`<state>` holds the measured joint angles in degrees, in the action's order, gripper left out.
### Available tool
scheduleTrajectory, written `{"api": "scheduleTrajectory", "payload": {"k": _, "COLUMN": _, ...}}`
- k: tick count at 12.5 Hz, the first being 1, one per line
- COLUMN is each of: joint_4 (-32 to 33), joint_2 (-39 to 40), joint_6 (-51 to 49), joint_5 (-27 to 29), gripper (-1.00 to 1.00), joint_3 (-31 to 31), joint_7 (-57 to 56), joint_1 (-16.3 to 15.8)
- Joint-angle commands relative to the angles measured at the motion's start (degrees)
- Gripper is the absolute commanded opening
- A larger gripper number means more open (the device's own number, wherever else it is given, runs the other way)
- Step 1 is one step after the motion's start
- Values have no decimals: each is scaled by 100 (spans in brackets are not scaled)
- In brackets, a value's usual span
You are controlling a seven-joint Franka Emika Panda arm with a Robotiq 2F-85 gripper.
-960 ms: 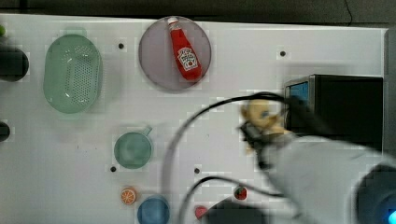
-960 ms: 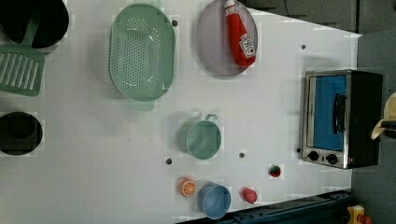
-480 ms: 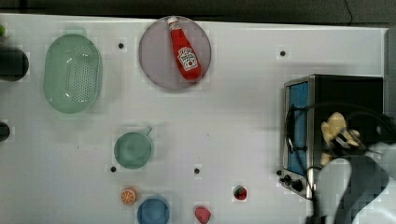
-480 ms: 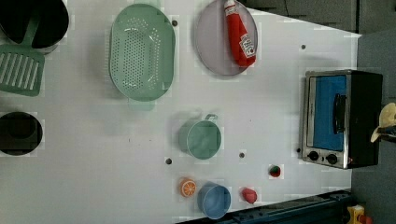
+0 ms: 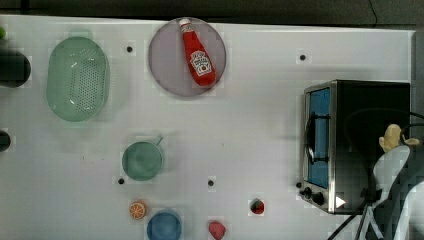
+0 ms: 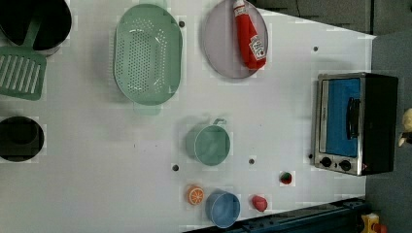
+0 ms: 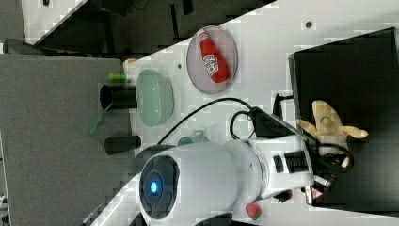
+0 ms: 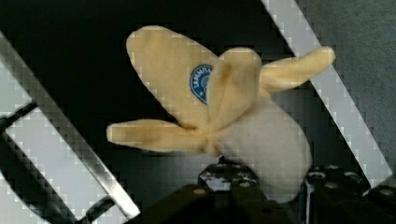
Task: Pick banana from table and place on oven.
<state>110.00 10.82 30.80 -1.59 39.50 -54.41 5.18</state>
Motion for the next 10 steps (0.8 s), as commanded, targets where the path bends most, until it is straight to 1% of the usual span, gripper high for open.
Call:
{"api": "scheduleTrajectory", "payload": {"k": 1, "joint_4": -176, "joint_2": -216, "joint_6": 48, "joint_5": 60, "gripper": -25, "joint_3": -129, "joint_7": -734, "joint_1": -193}}
{"api": "scheduleTrajectory", "payload": {"k": 6, "joint_4": -243, "joint_2": -242, "joint_6": 55, "joint_5": 114, "gripper": 88, "joint_3": -161, "joint_7": -732, "joint_1": -191}}
{"api": "scheduleTrajectory", "payload": {"k": 7, "joint_4": -295, "joint_2": -279, "joint_6": 52, "joint_5": 114, "gripper": 100, "joint_3": -180, "joint_7": -734, "joint_1": -211}}
{"api": "scheduleTrajectory", "payload": {"k": 9, "joint_4": -493, "joint_2": -423, "joint_6": -142, "joint_5": 86, "gripper": 100, "joint_3": -246, "joint_7": -731, "joint_1": -294}}
{"api": "scheduleTrajectory", "payload": {"k": 10, "joint_4": -624, "joint_2": -553, "joint_6": -450, "joint_5": 56, "gripper": 100, "joint_3": -294, "joint_7": -688, "joint_1": -353}}
